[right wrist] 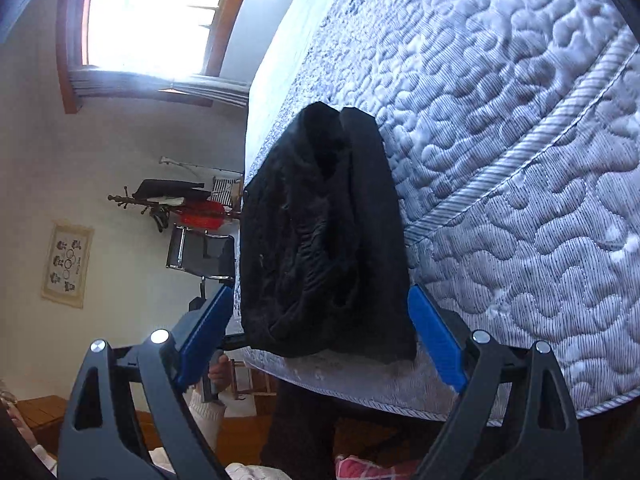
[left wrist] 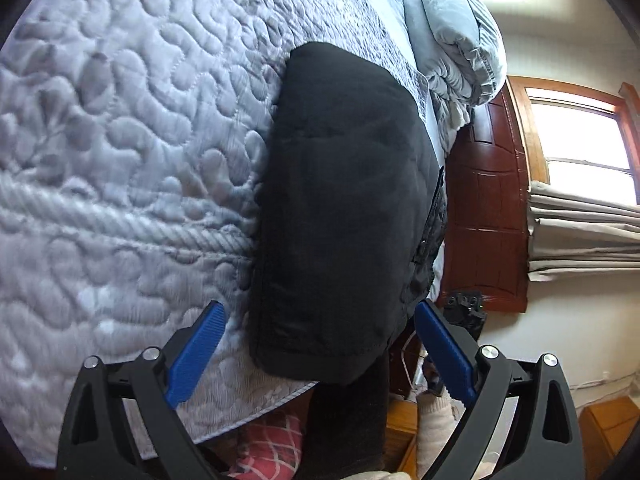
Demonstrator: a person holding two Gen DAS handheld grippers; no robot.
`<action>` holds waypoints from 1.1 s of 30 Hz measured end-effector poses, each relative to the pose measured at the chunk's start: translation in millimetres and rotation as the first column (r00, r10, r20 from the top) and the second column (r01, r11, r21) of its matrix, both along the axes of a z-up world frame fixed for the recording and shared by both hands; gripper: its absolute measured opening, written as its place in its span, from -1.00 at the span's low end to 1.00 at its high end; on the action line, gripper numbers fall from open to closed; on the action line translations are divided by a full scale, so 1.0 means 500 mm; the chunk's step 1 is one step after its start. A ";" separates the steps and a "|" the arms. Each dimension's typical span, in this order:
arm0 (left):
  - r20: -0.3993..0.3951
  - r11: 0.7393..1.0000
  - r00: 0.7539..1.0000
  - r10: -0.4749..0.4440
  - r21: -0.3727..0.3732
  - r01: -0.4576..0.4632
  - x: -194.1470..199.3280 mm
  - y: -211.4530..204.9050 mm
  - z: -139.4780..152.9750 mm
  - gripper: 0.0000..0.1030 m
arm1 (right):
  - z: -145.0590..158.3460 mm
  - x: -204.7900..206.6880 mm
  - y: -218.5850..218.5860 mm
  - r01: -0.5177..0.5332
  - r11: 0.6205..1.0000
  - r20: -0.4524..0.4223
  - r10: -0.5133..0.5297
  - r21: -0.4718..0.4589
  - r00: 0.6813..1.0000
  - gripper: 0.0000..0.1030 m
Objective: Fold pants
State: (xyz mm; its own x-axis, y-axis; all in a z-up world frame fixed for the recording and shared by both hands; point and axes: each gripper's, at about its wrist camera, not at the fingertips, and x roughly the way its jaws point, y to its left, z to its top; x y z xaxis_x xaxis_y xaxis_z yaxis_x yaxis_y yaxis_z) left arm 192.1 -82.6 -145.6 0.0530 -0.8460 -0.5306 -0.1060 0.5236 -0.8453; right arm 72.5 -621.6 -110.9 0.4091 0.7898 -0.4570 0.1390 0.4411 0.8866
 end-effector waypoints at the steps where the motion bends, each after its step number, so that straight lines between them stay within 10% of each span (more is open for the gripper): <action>1: -0.017 1.000 1.000 -0.005 -0.017 0.005 0.009 -0.004 -0.012 0.86 | -0.005 0.002 0.000 -0.005 1.000 -0.008 0.005 0.003 1.000 0.74; 33: -0.096 0.946 0.977 -0.189 -0.286 0.155 0.084 -0.064 -0.078 0.92 | -0.087 0.129 0.083 -0.182 0.980 -0.054 0.187 0.076 0.981 0.76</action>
State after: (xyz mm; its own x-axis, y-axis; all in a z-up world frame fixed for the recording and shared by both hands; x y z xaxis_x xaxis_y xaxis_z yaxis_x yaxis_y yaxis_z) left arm 234.0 -114.4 -184.6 -0.1560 -0.9505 -0.2688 -0.1446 0.2911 -0.9457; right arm 137.2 -580.0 -154.7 0.2264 0.8801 -0.4174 0.1156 0.4012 0.9087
